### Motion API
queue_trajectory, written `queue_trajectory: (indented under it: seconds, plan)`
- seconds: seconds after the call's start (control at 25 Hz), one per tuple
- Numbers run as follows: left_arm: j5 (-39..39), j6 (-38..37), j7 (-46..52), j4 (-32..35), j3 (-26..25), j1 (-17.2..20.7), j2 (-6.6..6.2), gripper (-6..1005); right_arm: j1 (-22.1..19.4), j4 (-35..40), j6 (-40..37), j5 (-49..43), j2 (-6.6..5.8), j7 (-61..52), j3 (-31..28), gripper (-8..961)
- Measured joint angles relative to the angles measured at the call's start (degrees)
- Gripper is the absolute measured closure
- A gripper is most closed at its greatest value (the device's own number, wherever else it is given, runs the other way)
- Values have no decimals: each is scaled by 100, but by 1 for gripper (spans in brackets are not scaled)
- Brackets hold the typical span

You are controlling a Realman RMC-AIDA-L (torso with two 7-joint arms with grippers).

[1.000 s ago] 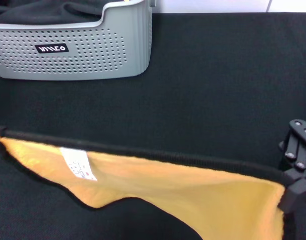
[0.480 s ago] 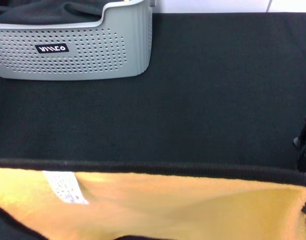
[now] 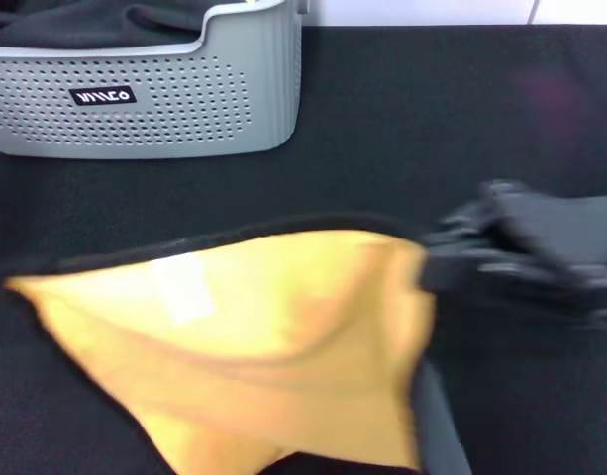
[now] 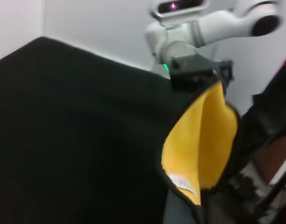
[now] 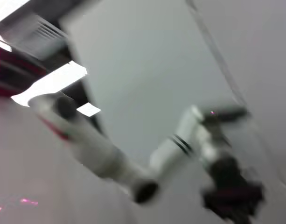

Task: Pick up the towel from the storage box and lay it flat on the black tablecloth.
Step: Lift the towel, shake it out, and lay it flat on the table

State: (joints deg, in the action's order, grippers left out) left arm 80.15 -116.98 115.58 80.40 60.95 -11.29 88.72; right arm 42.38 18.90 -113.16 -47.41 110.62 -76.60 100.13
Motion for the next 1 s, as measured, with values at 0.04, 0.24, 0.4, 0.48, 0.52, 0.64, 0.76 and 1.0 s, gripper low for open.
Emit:
queue_trajectory:
  seconds: [0.04, 0.24, 0.4, 0.48, 0.52, 0.64, 0.76, 1.0]
  plan:
    - [264, 5, -20, -80, -90, -95, 117, 970, 105, -44, 378, -164, 75, 37, -7, 921]
    - [1999, 24, -279, -1050, -696, -896, 726, 970, 248, -40, 1656, -561, 181, 49, -10, 919]
    - [3203, 43, -649, -1826, -1171, -1515, 1098, 970, 207, -87, 2365, -570, 112, 14, -11, 918]
    - [3736, 74, -866, -2155, -1487, -1810, 1257, 970, 184, -86, 2654, -569, 77, 10, -13, 917]
    - [3923, 124, -926, -2286, -1609, -1923, 1324, 970, 158, -86, 2801, -568, 48, 17, -38, 917]
    - [4407, 524, -1004, -2543, -1822, -2196, 1494, 970, 115, -85, 3130, -570, -3, 91, -134, 916]
    - [4594, 1032, -1006, -2659, -1813, -2273, 1606, 970, 113, -52, 3511, -574, -39, 189, -164, 915]
    - [4660, 1810, -969, -2889, -1820, -2386, 1694, 970, 342, -43, 4187, -749, -165, 281, -212, 913]
